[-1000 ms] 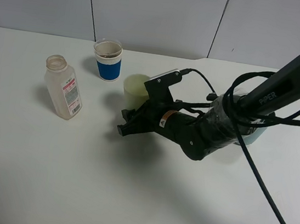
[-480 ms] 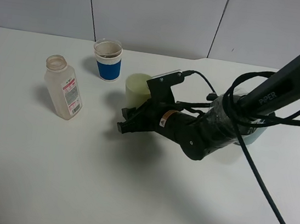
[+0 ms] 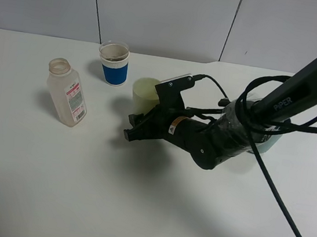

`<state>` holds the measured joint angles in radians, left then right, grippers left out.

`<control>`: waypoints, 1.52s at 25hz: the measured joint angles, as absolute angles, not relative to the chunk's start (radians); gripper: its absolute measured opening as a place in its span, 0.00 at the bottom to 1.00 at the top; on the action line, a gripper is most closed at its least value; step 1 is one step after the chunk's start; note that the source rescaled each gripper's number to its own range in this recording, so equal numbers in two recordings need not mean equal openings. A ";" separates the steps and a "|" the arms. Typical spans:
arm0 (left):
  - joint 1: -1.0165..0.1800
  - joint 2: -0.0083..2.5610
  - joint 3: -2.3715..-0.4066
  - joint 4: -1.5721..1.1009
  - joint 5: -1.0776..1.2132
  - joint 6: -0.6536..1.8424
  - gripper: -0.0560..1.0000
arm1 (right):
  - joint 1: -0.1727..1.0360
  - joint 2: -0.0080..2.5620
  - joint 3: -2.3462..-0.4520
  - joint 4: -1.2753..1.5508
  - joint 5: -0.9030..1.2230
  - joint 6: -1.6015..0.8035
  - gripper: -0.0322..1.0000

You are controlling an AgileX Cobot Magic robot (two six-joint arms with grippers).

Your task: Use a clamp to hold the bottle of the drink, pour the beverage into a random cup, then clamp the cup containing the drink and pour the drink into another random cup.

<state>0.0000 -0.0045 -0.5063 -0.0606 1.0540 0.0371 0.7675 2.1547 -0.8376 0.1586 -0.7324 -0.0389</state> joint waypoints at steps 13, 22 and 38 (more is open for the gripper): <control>0.000 -0.005 -0.506 -0.061 1.054 0.037 1.00 | 0.767 2.165 -0.838 0.160 -0.694 -0.086 0.97; 0.000 -0.005 -0.506 -0.061 1.054 0.037 1.00 | 0.767 2.138 -0.838 0.143 -0.663 -0.092 0.99; 0.000 -0.005 -0.506 -0.061 1.054 0.037 1.00 | 0.767 1.750 -0.834 0.129 -0.296 -0.095 0.99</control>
<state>0.0000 -0.0045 -0.5063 -0.0606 1.0540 0.0371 0.7675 1.7501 -0.8337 0.1294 -0.2960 -0.0951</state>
